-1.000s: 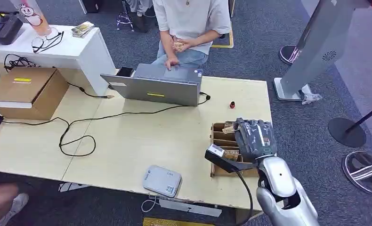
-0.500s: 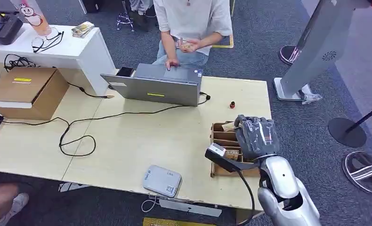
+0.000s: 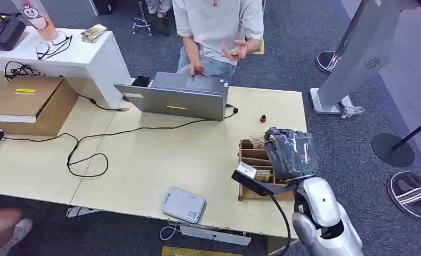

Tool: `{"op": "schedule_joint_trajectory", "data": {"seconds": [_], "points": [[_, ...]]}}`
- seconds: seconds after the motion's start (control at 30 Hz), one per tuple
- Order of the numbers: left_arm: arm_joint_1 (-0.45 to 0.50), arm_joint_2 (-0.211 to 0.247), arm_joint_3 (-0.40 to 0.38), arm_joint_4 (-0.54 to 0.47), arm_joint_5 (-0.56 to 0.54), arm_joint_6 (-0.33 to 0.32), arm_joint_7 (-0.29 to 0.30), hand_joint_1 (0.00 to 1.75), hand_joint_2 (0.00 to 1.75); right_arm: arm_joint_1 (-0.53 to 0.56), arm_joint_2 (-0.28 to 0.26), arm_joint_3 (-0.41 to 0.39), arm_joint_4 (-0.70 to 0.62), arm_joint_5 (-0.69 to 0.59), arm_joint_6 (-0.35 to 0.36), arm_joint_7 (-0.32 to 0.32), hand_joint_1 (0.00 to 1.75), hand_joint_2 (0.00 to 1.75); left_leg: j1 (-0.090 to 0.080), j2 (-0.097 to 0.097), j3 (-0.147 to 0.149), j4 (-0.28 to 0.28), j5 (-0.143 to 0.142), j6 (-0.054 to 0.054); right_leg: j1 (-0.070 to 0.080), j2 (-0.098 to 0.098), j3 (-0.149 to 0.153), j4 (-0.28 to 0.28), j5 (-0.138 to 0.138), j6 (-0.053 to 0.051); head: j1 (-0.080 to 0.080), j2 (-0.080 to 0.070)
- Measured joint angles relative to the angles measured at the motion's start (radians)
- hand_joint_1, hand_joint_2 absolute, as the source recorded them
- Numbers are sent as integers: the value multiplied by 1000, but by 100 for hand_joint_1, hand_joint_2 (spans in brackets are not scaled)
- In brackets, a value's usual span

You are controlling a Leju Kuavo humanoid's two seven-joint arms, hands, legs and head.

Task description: Pass the card to the sensor for recognition and then transmit it.

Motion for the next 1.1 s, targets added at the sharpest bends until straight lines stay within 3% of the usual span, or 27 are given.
{"op": "schedule_joint_trajectory", "data": {"seconds": [1.1], "points": [[1, -6, 0, 0, -3, 19, -6, 0, 0, 4, 27, 1, -10, -74, -230, -88, 175, 175, 0, 0, 0, 0, 0, 0, 0, 0, 0, 0, 0, 0, 0, 0]]}}
